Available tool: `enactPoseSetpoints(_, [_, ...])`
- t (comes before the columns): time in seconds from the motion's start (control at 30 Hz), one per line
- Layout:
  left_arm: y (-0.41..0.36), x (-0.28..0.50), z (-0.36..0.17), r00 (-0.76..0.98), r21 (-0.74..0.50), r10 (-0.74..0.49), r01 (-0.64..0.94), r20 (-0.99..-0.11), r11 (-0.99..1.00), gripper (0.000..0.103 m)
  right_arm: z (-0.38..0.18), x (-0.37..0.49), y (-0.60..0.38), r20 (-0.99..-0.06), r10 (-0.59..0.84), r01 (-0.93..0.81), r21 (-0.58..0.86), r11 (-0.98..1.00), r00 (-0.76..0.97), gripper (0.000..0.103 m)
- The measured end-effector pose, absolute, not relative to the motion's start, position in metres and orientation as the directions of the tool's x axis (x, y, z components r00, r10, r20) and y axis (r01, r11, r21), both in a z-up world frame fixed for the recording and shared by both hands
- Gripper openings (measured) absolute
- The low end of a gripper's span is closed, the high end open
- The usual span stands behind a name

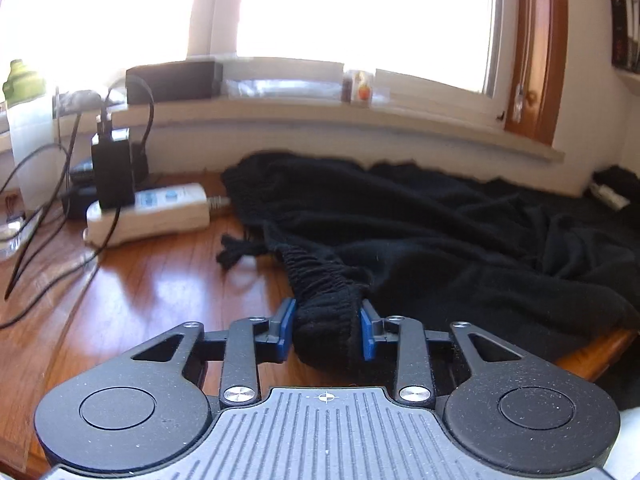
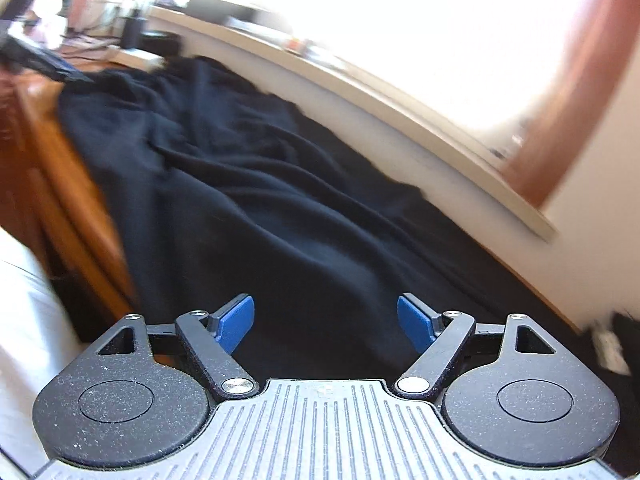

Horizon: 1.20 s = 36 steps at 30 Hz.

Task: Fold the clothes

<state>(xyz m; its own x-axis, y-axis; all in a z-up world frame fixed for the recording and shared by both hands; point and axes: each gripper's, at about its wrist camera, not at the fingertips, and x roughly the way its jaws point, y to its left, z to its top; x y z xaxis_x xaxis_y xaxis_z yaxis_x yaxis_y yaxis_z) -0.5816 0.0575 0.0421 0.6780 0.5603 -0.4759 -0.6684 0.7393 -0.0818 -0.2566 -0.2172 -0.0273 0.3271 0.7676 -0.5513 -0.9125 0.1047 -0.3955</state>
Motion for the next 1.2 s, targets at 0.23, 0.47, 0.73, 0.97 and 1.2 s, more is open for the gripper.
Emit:
enactPoseSetpoints(0.23, [0.052,-0.598,0.082,0.721,-0.126,0.595,-0.668,-0.354,0.734,0.031,-0.030,-0.292,-0.212,-0.617,0.770,-0.952,-0.304,-0.043,0.162,0.037])
enactPoseSetpoints(0.47, [0.053,-0.592,0.086,0.711,-0.097,0.597,-0.669,-0.371,0.737,0.031,-0.043,-0.304,-0.209,-0.661,0.748,-0.960,-0.242,-0.141,0.057,0.036])
enactPoseSetpoints(0.73, [0.063,-0.582,0.078,0.714,-0.108,0.586,-0.665,-0.383,0.739,0.031,-0.051,-0.316,-0.208,-0.660,0.748,-0.940,-0.295,-0.172,0.070,0.036])
enactPoseSetpoints(0.97, [0.062,-0.589,0.101,0.752,-0.112,0.563,-0.628,-0.344,0.770,0.030,-0.027,-0.306,-0.211,-0.589,0.798,-0.940,-0.328,-0.093,0.127,0.003])
enactPoseSetpoints(1.2, [0.074,-0.600,0.115,0.780,-0.137,0.523,-0.592,-0.344,0.794,0.030,0.055,-0.264,-0.215,-0.479,0.871,-0.968,-0.250,-0.018,0.108,0.002])
